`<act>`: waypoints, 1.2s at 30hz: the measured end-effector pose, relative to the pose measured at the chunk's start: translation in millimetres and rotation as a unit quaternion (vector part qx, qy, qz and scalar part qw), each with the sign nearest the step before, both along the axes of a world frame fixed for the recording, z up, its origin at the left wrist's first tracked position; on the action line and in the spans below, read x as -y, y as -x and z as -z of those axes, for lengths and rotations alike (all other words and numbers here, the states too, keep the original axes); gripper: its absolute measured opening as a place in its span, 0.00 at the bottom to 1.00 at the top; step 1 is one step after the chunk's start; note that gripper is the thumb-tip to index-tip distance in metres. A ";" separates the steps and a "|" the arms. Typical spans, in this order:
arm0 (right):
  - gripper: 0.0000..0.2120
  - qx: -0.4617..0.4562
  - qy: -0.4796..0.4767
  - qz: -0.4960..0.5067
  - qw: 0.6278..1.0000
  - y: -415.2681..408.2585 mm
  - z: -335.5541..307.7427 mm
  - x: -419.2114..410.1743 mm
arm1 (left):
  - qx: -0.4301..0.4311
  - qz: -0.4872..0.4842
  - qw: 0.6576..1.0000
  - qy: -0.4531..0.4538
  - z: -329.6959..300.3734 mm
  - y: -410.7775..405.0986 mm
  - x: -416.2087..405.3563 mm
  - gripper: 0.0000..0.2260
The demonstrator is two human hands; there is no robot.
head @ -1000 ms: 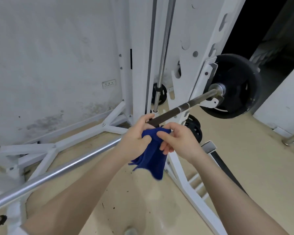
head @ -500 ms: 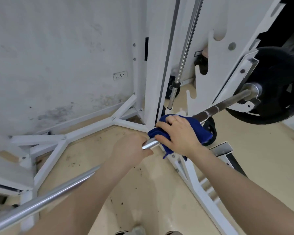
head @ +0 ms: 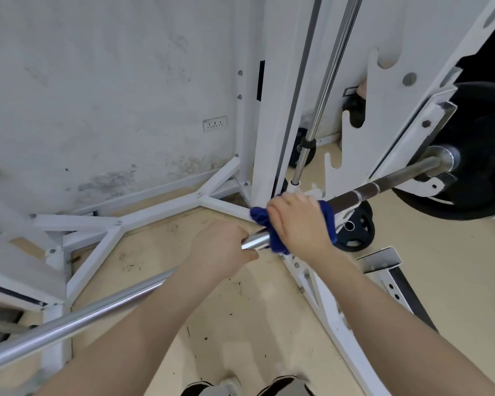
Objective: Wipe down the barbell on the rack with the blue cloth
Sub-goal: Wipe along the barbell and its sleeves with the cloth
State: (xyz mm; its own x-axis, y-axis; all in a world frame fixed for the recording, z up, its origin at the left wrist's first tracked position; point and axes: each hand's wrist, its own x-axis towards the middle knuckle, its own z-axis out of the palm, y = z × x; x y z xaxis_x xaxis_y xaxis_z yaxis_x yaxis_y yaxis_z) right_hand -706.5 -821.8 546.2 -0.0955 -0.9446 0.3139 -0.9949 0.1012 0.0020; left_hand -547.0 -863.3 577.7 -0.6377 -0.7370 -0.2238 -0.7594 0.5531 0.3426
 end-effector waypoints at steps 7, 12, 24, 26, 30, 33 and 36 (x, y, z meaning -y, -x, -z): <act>0.18 0.015 0.034 0.118 0.992 5.7 -0.6 0.9 | 0.031 -0.043 0.997 0.061 4.2 7.0 -14.5 0.09; 0.19 -0.011 0.009 -0.035 0.999 -0.5 -6.2 0.9 | 0.041 -0.065 0.994 0.078 -4.1 25.1 -24.0 0.12; 0.18 -0.015 0.020 0.000 1.000 60.7 -1.1 -12.0 | -0.061 -0.070 0.985 0.142 0.2 86.1 -46.7 0.17; 0.19 -0.040 0.030 -0.020 0.999 88.0 -2.6 -10.9 | -0.050 -0.065 0.985 0.149 1.6 92.8 -48.5 0.16; 0.22 -0.066 0.024 0.071 0.995 154.8 -8.6 -8.1 | -0.067 -0.084 0.979 0.173 7.2 95.5 -52.9 0.12; 0.22 -0.043 0.020 0.116 0.992 155.2 -10.7 -9.4 | -0.089 -0.104 0.970 0.202 14.9 99.6 -55.4 0.08; 0.16 -0.038 0.005 -0.002 0.999 111.2 -2.1 -10.0 | -0.091 -0.135 0.968 0.189 17.1 104.8 -57.1 0.10</act>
